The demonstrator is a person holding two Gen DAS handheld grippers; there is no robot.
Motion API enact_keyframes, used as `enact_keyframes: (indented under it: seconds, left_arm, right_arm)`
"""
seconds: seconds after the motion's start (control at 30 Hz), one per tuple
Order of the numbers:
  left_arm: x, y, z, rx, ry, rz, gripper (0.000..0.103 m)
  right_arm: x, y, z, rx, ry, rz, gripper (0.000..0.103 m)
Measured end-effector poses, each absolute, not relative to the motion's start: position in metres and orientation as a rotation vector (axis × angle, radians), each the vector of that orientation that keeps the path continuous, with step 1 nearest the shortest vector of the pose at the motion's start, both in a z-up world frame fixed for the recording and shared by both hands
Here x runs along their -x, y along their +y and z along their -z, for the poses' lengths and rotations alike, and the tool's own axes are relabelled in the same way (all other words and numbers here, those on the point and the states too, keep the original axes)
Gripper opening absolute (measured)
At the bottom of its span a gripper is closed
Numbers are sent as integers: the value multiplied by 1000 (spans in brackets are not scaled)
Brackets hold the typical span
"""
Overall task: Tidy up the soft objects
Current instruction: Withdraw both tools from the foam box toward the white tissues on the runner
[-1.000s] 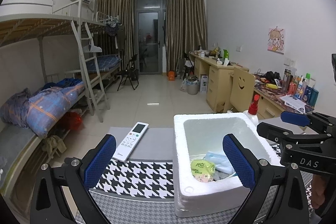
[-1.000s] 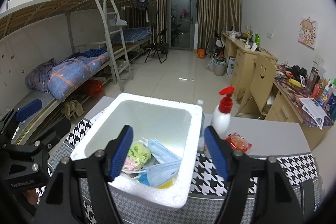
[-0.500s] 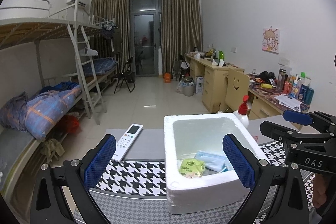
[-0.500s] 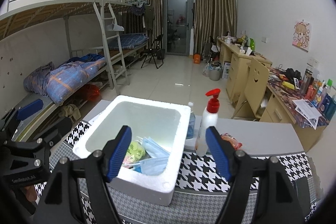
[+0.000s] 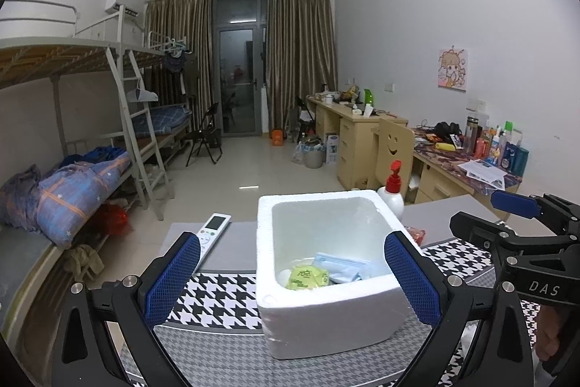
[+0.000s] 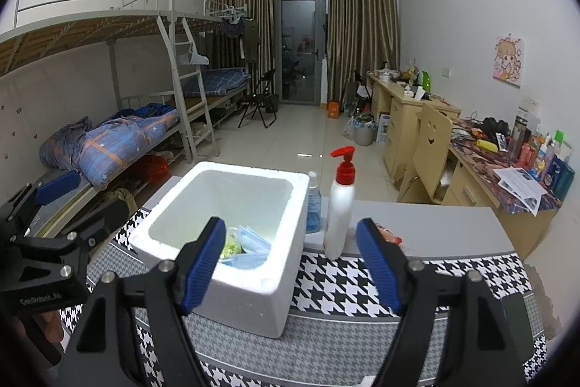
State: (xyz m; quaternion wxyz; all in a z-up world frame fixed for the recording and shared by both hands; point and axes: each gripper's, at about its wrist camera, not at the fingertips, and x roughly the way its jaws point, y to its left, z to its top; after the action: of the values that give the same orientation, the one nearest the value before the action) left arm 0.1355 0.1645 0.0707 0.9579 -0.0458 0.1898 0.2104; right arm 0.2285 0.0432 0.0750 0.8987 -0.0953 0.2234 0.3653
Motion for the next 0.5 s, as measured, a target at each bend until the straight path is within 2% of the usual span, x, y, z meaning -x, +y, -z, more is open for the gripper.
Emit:
enact_keyframes:
  seconds: [0.5]
  left_arm:
    - [-129,144,-69,87,368,-375,102]
  right_arm:
    - [-225,14,-70,162,435,-708,83]
